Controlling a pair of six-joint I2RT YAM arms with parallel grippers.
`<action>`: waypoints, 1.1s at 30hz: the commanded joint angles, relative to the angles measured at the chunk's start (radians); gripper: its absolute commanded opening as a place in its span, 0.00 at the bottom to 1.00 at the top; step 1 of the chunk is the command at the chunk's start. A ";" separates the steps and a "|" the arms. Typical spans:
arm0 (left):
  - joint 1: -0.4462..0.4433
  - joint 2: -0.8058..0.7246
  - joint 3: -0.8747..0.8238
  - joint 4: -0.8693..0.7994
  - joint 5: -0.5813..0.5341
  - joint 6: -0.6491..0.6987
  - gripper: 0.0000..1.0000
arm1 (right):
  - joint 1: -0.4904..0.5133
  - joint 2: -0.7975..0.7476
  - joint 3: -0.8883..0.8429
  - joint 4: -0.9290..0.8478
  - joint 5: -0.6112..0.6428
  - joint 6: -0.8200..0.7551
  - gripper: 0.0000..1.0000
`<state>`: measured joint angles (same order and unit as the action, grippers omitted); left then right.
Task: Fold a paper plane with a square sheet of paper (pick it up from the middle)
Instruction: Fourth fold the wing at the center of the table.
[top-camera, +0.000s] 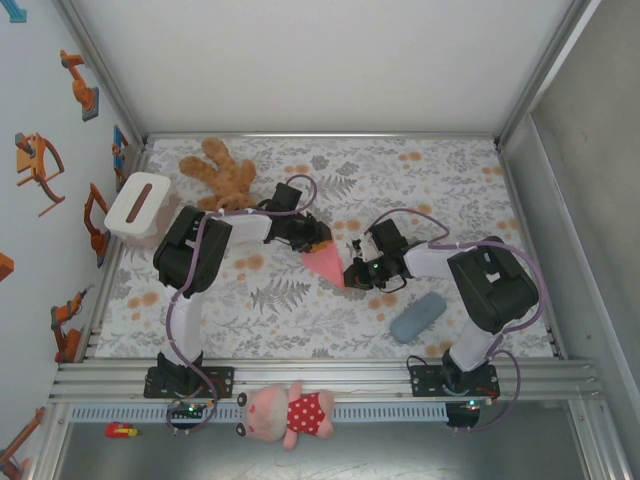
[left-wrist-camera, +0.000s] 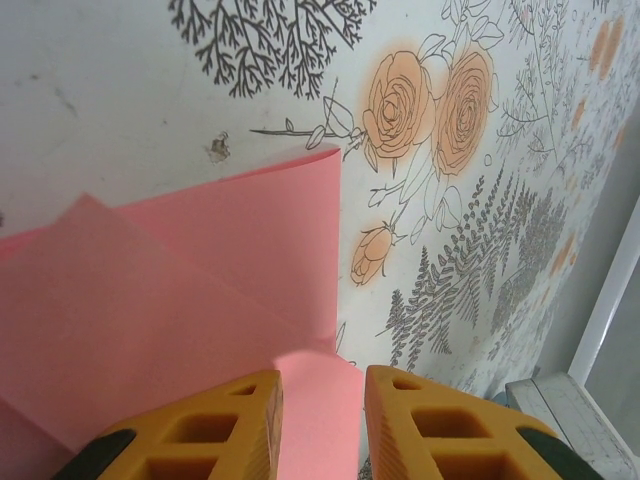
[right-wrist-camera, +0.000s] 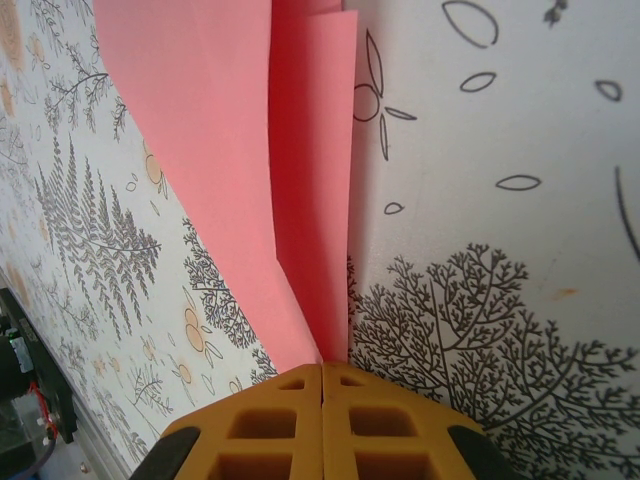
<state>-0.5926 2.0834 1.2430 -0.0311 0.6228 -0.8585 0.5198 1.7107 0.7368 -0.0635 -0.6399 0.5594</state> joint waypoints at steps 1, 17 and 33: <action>0.009 0.037 0.015 -0.031 -0.010 0.027 0.27 | 0.001 0.008 -0.030 -0.054 0.097 -0.004 0.06; 0.010 0.058 -0.007 -0.053 -0.028 0.024 0.26 | 0.009 -0.168 0.050 0.011 0.121 0.062 0.22; 0.007 0.063 -0.002 -0.064 -0.038 0.012 0.24 | 0.051 0.053 0.171 0.030 0.093 0.052 0.08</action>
<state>-0.5877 2.0907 1.2434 -0.0315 0.6262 -0.8589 0.5644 1.7523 0.8822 -0.0265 -0.5556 0.6128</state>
